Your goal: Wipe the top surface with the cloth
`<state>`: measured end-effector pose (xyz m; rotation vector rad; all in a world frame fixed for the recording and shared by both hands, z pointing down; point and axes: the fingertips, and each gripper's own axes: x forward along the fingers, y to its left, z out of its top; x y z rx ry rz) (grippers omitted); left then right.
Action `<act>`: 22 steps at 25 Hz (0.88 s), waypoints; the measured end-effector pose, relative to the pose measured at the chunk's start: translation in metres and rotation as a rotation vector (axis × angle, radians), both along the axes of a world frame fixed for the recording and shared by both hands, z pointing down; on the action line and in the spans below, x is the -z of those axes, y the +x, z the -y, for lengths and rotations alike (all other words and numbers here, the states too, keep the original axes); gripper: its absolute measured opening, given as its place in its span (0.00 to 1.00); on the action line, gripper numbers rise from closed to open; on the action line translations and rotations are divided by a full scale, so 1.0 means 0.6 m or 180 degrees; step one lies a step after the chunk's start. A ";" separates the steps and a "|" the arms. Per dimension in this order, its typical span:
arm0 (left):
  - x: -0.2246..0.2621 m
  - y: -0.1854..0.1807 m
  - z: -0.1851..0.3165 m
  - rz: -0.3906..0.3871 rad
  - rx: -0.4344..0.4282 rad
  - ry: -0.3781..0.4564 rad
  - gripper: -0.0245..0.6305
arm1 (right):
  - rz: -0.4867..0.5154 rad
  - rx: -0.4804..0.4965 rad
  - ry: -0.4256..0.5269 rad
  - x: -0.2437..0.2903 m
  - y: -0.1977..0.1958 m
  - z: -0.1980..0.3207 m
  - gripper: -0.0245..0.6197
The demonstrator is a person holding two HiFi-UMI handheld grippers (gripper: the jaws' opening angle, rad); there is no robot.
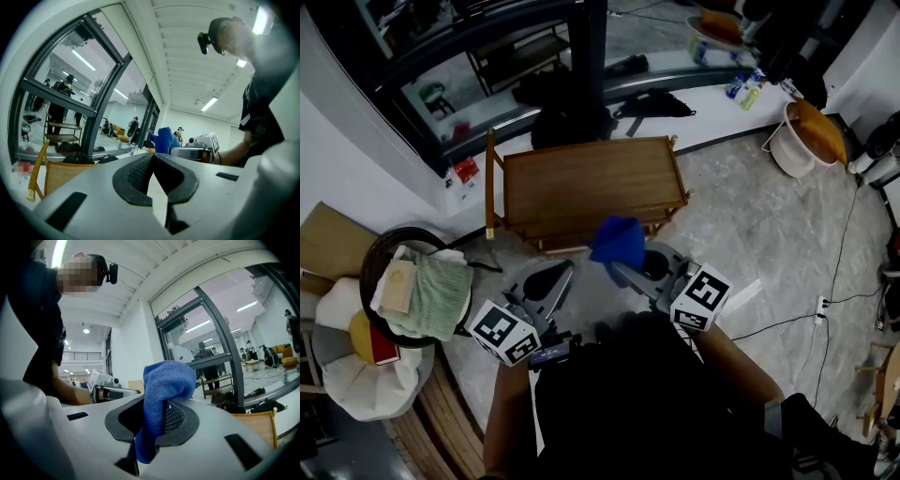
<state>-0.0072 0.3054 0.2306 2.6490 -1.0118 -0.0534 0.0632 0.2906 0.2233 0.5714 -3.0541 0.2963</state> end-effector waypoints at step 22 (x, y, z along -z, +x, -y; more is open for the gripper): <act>-0.011 -0.058 0.122 -0.0041 0.0212 -0.0057 0.05 | 0.0192 -0.0020 -0.0177 0.009 -0.024 0.134 0.14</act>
